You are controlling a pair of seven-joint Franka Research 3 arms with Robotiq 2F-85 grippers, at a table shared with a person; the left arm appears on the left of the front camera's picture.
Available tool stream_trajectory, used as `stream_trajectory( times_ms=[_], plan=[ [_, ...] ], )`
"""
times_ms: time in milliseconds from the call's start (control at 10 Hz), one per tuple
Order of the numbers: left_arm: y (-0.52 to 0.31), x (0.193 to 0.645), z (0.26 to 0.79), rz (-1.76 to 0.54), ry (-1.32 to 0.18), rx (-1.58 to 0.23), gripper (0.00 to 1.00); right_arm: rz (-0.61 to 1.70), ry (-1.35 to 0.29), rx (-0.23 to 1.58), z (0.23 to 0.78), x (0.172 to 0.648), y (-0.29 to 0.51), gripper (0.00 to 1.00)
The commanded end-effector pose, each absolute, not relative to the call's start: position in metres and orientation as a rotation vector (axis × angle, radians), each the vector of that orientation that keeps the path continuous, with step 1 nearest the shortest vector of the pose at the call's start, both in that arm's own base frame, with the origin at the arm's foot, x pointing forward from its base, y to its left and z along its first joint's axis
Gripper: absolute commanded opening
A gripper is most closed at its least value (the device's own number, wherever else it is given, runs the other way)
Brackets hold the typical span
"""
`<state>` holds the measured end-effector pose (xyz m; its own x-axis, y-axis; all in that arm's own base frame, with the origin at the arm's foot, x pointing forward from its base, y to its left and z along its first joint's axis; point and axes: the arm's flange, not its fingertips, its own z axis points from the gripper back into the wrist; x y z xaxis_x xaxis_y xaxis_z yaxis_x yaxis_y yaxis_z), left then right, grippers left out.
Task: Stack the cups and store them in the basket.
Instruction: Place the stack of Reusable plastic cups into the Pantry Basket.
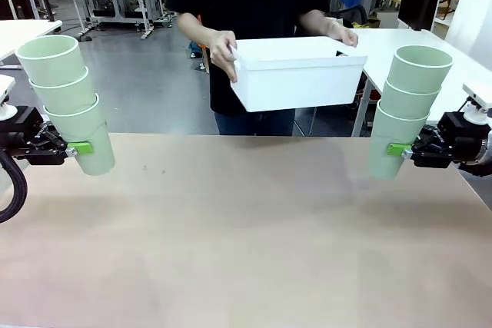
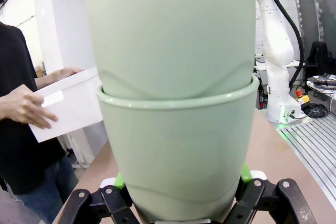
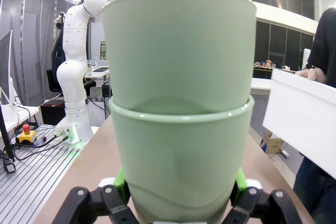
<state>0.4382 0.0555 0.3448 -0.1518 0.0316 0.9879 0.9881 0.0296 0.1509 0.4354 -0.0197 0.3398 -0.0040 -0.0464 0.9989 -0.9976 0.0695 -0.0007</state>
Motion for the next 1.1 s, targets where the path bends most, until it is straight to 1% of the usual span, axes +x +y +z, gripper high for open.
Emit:
stream_trajectory(
  times_ms=[0,1000],
  plan=[
    [0.053,0.4366,0.3492,-1.288,-1.368,-1.138,0.85,1.146,-1.288,1.185,0.3429,0.4343,-0.0187,0.87],
    [0.053,0.4366,0.3492,-1.288,-1.368,-1.138,0.85,1.146,-1.288,1.185,0.3429,0.4343,-0.0187,0.87]
  ],
)
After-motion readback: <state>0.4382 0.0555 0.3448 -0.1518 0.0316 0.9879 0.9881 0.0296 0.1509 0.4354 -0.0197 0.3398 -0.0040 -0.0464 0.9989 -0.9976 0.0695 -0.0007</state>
